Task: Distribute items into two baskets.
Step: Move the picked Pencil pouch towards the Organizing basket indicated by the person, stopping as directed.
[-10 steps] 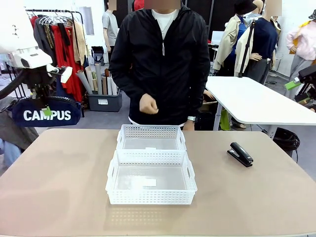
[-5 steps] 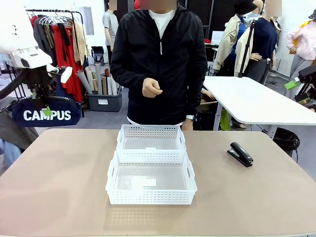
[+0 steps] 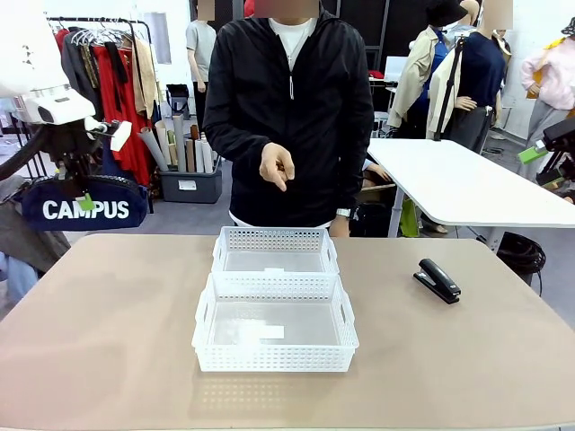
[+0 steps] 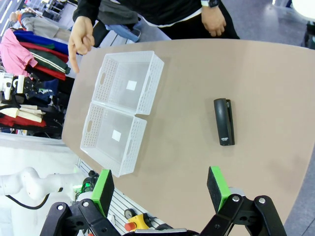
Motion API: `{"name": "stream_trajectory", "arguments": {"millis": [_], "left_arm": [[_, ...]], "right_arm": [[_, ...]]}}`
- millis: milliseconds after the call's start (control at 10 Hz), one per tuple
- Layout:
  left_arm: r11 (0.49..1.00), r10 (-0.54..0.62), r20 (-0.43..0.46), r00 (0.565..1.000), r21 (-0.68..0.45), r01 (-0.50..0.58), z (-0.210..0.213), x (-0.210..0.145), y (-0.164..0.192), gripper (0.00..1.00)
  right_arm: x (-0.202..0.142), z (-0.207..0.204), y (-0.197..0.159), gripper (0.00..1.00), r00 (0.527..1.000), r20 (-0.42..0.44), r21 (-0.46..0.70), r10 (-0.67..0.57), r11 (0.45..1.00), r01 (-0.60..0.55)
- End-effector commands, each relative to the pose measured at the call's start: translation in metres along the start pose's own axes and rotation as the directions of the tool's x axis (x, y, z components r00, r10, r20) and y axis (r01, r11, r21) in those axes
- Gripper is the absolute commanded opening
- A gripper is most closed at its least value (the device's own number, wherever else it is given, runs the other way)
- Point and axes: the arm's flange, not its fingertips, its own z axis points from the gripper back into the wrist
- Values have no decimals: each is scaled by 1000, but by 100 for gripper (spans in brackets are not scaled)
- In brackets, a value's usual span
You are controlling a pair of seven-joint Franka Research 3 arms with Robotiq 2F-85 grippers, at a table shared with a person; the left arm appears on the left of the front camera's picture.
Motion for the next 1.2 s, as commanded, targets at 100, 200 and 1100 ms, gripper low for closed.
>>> {"name": "stream_trajectory", "arguments": {"millis": [100, 200, 1100], "left_arm": [[1000, 5, -1, 1000, 6, -5, 3, -2, 1, 0], [1000, 5, -1, 1000, 6, -5, 3, -2, 1, 0], [1000, 5, -1, 1000, 6, -5, 3, -2, 1, 0]], "right_arm": [[2, 1, 2, 100, 1000, 11, -6, 5, 1000, -5], [2, 1, 2, 100, 1000, 11, -6, 5, 1000, -5], [2, 1, 2, 100, 1000, 11, -6, 5, 1000, -5]]}}
